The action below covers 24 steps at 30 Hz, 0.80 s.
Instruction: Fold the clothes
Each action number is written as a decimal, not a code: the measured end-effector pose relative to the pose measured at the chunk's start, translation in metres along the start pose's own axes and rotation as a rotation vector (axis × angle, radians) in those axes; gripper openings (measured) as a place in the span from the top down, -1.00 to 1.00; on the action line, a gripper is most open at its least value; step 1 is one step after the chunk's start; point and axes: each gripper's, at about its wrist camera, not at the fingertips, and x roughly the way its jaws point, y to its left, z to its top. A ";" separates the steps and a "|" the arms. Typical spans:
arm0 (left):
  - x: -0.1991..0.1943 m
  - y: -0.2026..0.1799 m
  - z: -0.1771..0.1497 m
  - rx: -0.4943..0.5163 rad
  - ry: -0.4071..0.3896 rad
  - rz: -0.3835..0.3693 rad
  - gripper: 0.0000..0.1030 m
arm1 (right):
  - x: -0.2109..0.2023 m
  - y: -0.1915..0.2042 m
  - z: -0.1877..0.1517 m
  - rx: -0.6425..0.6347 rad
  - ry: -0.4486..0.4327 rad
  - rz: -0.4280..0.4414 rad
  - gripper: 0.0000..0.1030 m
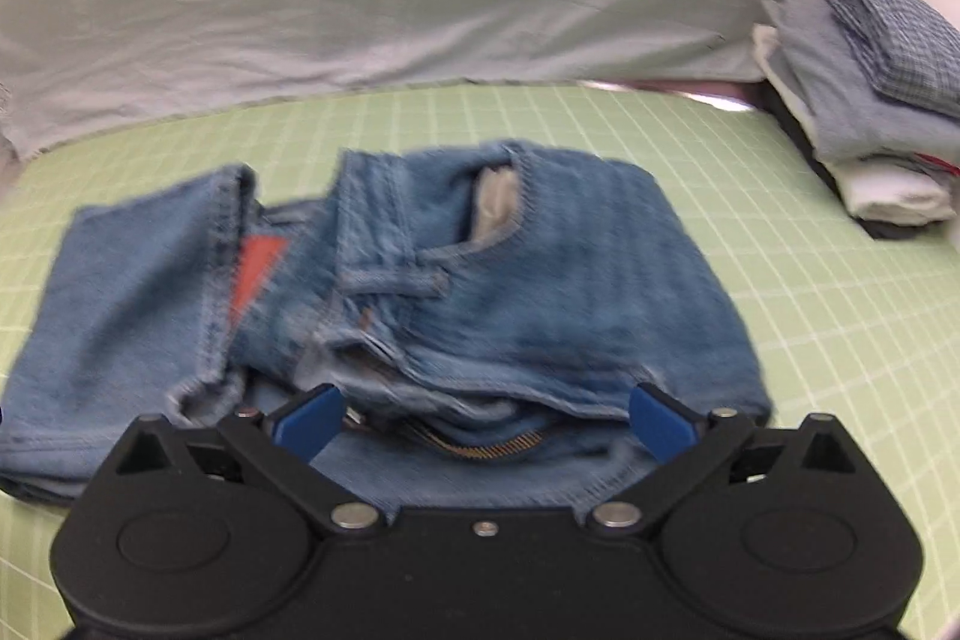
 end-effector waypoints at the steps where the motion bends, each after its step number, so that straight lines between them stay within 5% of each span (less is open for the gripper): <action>1: 0.004 -0.001 0.000 0.007 0.007 -0.004 -0.84 | -0.001 -0.003 -0.003 0.003 0.005 -0.014 -1.00; 17: 0.032 -0.014 0.023 0.044 0.015 -0.132 -0.67 | -0.005 -0.025 -0.013 0.122 0.084 -0.116 -1.00; 20: 0.035 -0.015 0.031 0.045 0.005 -0.140 -0.31 | -0.006 -0.029 -0.013 0.122 0.086 -0.132 -1.00; 23: 0.037 -0.015 0.037 -0.002 0.009 -0.121 0.25 | -0.008 -0.038 -0.014 0.143 0.075 -0.134 -1.00; 24: 0.035 -0.014 0.038 -0.020 0.007 -0.114 0.57 | -0.008 -0.043 -0.014 0.154 0.070 -0.131 -1.00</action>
